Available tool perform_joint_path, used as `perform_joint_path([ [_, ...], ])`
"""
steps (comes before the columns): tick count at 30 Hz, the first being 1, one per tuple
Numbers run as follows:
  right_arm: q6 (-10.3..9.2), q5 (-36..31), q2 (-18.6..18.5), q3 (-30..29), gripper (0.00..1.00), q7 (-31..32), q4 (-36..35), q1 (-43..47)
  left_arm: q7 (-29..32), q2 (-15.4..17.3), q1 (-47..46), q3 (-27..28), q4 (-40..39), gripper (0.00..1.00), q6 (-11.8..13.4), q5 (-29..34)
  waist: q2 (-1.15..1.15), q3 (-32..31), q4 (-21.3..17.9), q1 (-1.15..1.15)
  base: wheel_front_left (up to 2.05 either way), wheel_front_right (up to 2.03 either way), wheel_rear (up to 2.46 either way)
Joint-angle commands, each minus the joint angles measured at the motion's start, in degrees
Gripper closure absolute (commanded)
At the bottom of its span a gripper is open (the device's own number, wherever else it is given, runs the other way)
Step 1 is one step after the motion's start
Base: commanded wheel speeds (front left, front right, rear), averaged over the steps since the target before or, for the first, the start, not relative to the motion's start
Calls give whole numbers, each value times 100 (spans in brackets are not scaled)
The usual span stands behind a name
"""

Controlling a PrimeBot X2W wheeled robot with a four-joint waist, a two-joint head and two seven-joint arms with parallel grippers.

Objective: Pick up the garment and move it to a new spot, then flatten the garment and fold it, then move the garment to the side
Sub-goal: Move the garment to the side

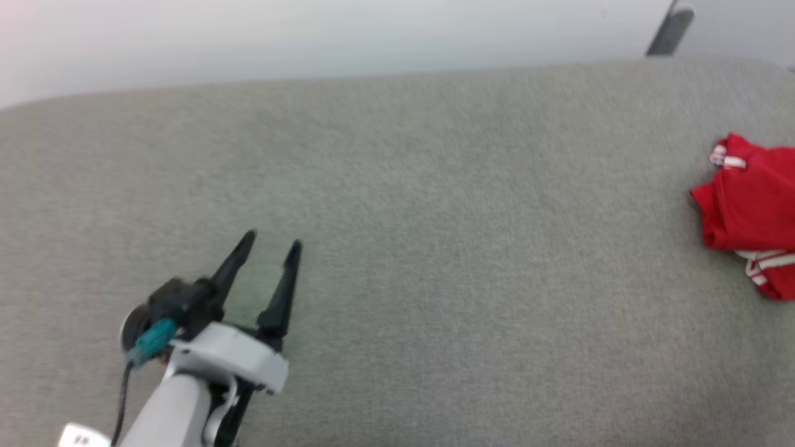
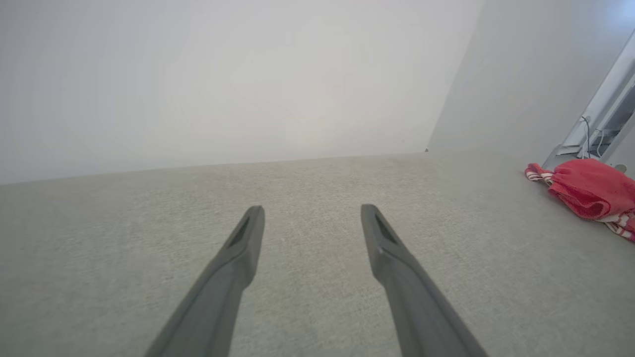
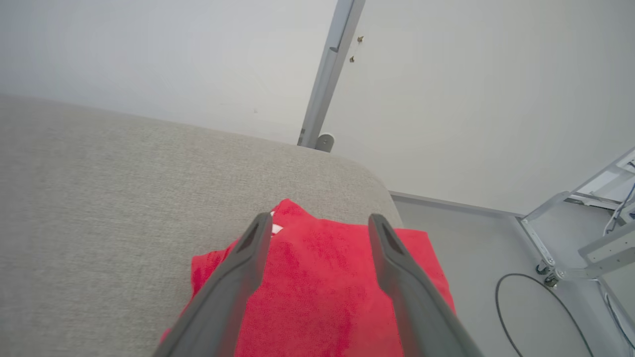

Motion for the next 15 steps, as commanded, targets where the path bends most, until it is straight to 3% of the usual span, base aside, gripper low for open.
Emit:
perform_joint_path([
  [1, -12, 14, -10, 7, 0, -38, -24, 88, 5, 20, 89, 32, -22, 0, -7, -12, 0, -367, 309, 0, 0, 0, 0],
  [9, -12, 180, 96, -226, 0, -188, -712, 959, 5, 99, 851, 555, -179, 0, -7, -105, 0, -859, 597, 0, 0, 0, 0],
  [15, -12, 35, 224, -744, 0, -190, -1315, 1603, 5, 177, 1327, 944, -265, 0, -7, -135, 0, -1077, 692, 0, 0, 0, 0],
])
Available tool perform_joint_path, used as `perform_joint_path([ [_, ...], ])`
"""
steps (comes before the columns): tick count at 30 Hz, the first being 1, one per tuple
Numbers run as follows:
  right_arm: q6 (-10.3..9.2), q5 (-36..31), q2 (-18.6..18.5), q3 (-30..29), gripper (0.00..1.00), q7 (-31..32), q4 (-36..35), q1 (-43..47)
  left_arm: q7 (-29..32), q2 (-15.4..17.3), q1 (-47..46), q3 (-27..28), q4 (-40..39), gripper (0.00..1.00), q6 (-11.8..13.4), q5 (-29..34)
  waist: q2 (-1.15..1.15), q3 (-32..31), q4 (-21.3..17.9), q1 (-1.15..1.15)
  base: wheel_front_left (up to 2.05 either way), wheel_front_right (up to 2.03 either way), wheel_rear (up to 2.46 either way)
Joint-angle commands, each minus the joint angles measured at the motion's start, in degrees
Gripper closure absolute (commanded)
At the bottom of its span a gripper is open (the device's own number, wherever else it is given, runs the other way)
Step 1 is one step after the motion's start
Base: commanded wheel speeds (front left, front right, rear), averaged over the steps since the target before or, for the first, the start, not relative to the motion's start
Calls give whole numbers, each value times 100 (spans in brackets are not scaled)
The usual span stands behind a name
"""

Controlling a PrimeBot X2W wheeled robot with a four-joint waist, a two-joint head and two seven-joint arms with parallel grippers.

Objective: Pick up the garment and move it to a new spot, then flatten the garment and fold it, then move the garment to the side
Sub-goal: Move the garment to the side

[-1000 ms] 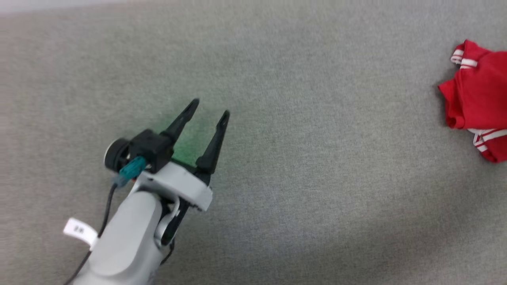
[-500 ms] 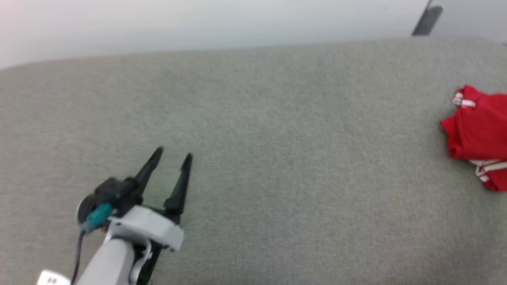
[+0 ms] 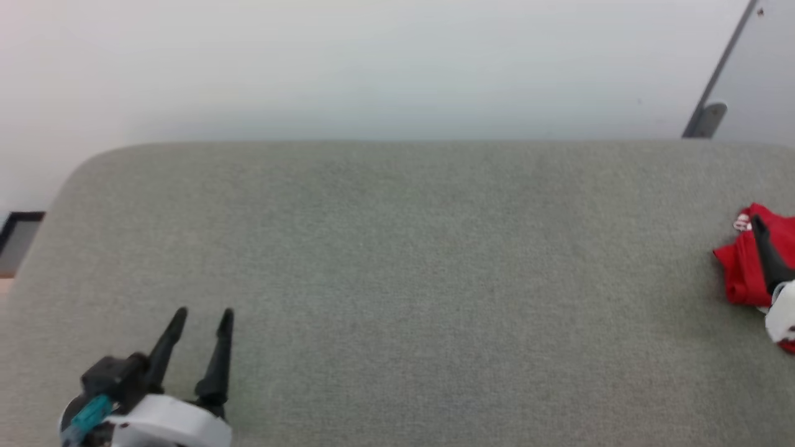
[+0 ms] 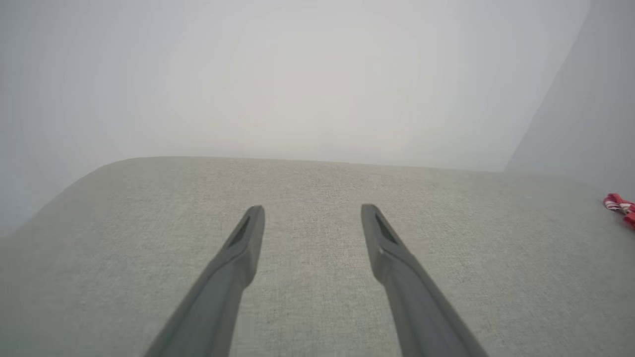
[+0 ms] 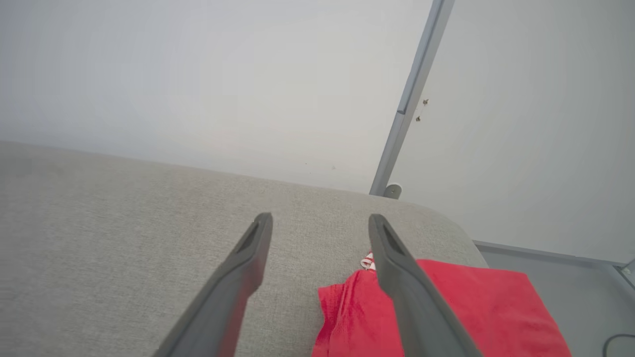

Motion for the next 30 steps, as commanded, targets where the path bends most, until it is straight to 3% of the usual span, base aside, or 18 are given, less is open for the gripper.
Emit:
perform_joint_path([
  [1, -12, -104, 72, -174, 0, -19, -153, 251, 5, 9, 133, 98, -21, 0, -7, -39, 0, -194, 159, 0, 0, 0, 0],
  [13, -11, -1137, 687, -1620, 0, -21, -1538, 1825, 5, 21, 606, 473, -313, 0, -7, -2, 0, -337, 201, 0, 0, 0, 0],
  [30, -12, -1904, 1552, -2592, 0, 65, -2793, 3085, 5, 54, 862, 641, -487, 0, -7, 81, 0, -288, 183, 0, 0, 0, 0],
])
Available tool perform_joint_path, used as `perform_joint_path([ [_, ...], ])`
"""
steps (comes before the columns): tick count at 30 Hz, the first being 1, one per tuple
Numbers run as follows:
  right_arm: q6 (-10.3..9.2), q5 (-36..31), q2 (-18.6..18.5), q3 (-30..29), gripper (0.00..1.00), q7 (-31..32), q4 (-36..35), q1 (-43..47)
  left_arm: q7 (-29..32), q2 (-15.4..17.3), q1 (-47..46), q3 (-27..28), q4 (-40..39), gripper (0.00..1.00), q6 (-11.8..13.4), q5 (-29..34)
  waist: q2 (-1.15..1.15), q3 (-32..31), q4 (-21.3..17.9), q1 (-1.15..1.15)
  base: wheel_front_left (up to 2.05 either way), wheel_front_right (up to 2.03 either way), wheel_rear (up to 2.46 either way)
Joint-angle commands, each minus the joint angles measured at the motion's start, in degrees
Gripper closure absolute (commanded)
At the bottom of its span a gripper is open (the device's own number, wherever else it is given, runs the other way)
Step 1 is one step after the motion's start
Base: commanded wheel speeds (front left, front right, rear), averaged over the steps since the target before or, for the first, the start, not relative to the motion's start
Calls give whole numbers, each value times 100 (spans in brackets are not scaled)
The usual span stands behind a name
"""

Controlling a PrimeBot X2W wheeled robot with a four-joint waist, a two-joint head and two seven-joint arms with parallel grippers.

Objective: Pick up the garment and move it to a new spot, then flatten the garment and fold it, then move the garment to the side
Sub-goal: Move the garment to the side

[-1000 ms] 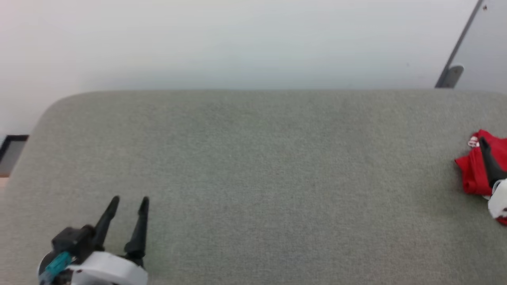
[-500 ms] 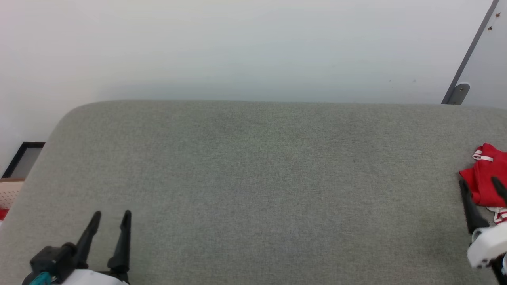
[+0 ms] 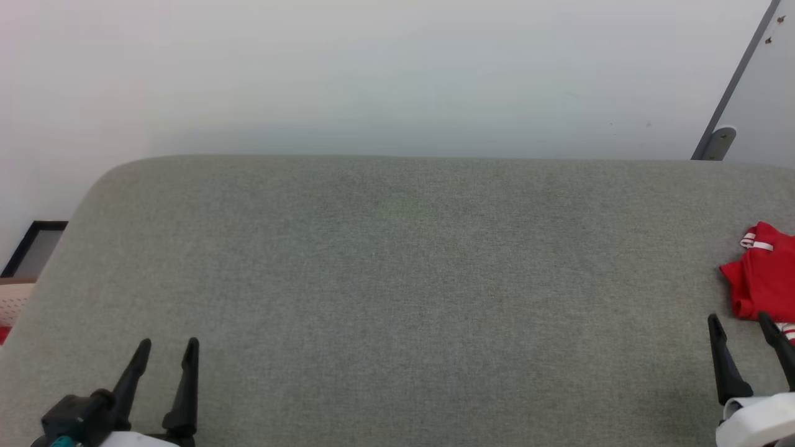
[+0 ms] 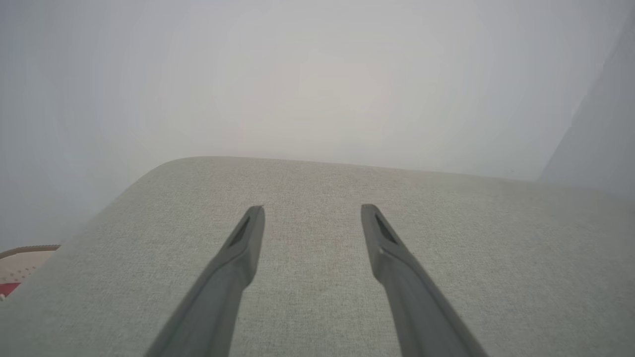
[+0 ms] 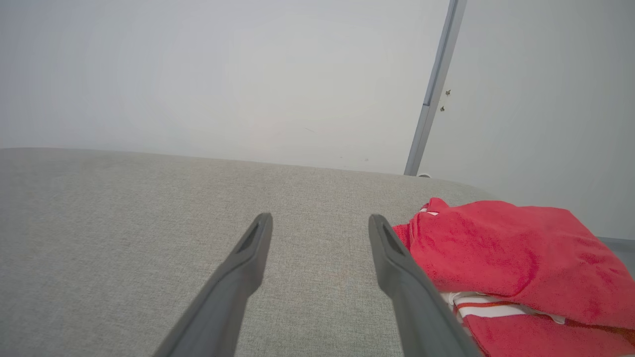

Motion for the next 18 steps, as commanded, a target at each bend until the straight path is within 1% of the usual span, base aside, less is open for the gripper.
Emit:
perform_joint_path([
  [1, -10, -74, 52, -62, 0, 13, -75, 134, 5, -5, 68, 31, -18, 0, -7, 20, 0, 12, -7, 0, 0, 0, 0],
  [9, -10, -130, 195, -112, 0, -11, -263, 339, 5, 9, 105, 103, -80, 0, -7, 28, 0, 40, -45, 0, 0, 0, 0],
  [18, -10, -210, 262, -84, 0, 9, -410, 409, 5, 26, 152, 147, -165, 0, -7, -47, 0, 66, -75, 0, 0, 0, 0],
])
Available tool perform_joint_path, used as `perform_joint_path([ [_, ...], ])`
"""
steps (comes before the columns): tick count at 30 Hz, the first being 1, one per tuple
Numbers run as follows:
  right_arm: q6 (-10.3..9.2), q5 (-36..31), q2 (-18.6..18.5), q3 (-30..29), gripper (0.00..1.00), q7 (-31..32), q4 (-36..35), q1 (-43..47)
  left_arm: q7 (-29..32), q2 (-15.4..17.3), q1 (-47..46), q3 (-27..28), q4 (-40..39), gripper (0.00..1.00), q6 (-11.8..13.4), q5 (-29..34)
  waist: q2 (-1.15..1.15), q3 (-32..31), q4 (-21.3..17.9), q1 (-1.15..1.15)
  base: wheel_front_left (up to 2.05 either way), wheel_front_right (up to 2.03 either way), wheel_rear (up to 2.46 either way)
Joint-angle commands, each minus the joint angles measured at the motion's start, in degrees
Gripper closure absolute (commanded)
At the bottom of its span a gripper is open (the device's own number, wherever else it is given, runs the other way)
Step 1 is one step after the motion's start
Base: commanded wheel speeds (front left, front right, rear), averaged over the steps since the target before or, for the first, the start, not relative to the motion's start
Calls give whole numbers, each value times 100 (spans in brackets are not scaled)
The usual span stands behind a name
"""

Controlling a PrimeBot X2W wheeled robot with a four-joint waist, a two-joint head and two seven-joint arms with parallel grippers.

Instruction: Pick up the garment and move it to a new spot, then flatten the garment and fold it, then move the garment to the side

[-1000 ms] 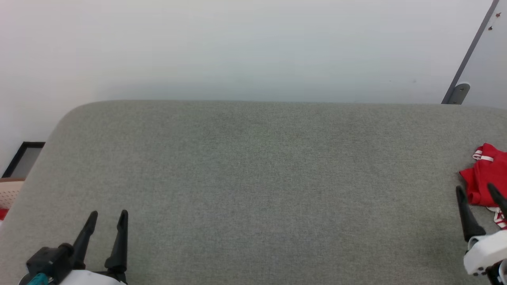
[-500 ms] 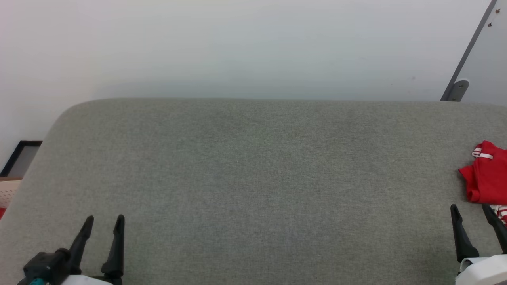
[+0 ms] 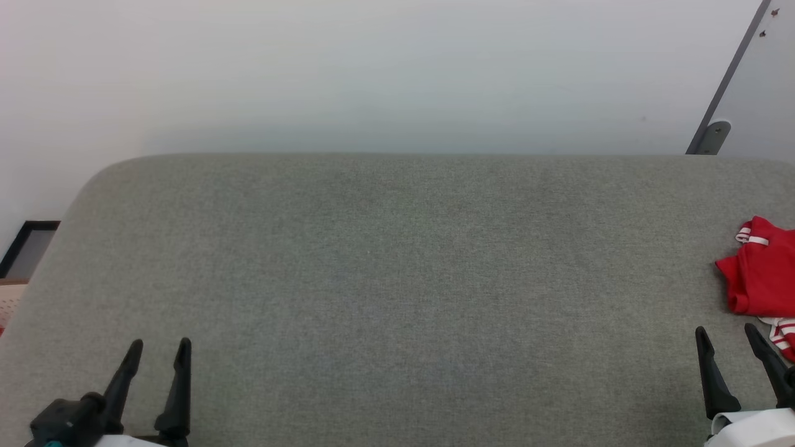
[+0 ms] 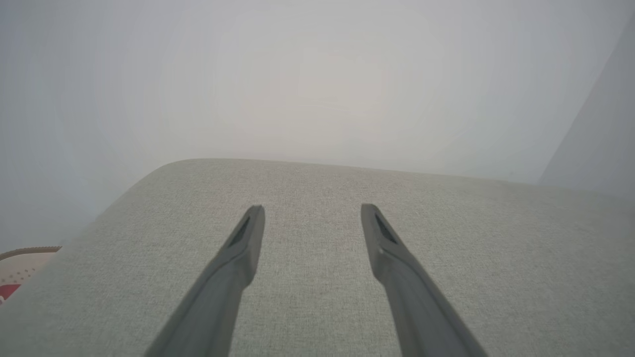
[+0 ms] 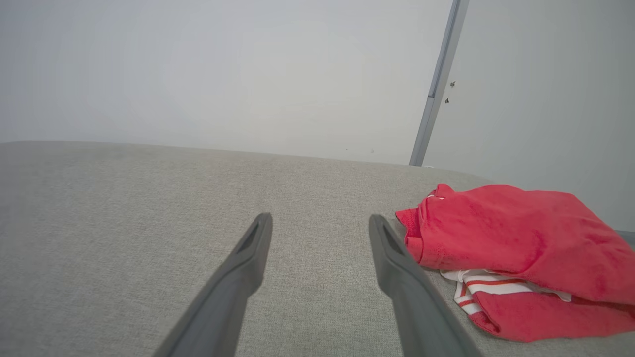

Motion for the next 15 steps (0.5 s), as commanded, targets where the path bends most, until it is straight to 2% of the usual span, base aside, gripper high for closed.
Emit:
perform_joint_path([
  [1, -10, -5, 21, -22, 0, 13, -45, 40, 5, 28, 61, 12, -25, 0, -7, -43, 0, 4, -1, 0, 0, 0, 0],
  [6, -10, -51, 49, -23, 0, 22, -88, 68, 4, 7, 65, 109, -89, 0, -7, -61, 0, 15, 12, 0, 0, 0, 0],
  [7, 1, -33, 35, -5, 100, 22, -68, 6, 2, -12, 19, 106, -67, 100, 0, -64, 0, 14, 10, 0, 0, 0, 0],
  [11, 1, 31, 163, 18, 100, 71, 116, 57, 21, -172, 85, 59, 119, 100, 8, -120, 0, 15, 10, 0, 0, 0, 0],
  [15, 1, 471, 227, -35, 100, 209, 113, 7, 143, -253, 28, 90, 133, 100, 7, -499, 0, 17, 13, 0, 0, 0, 0],
])
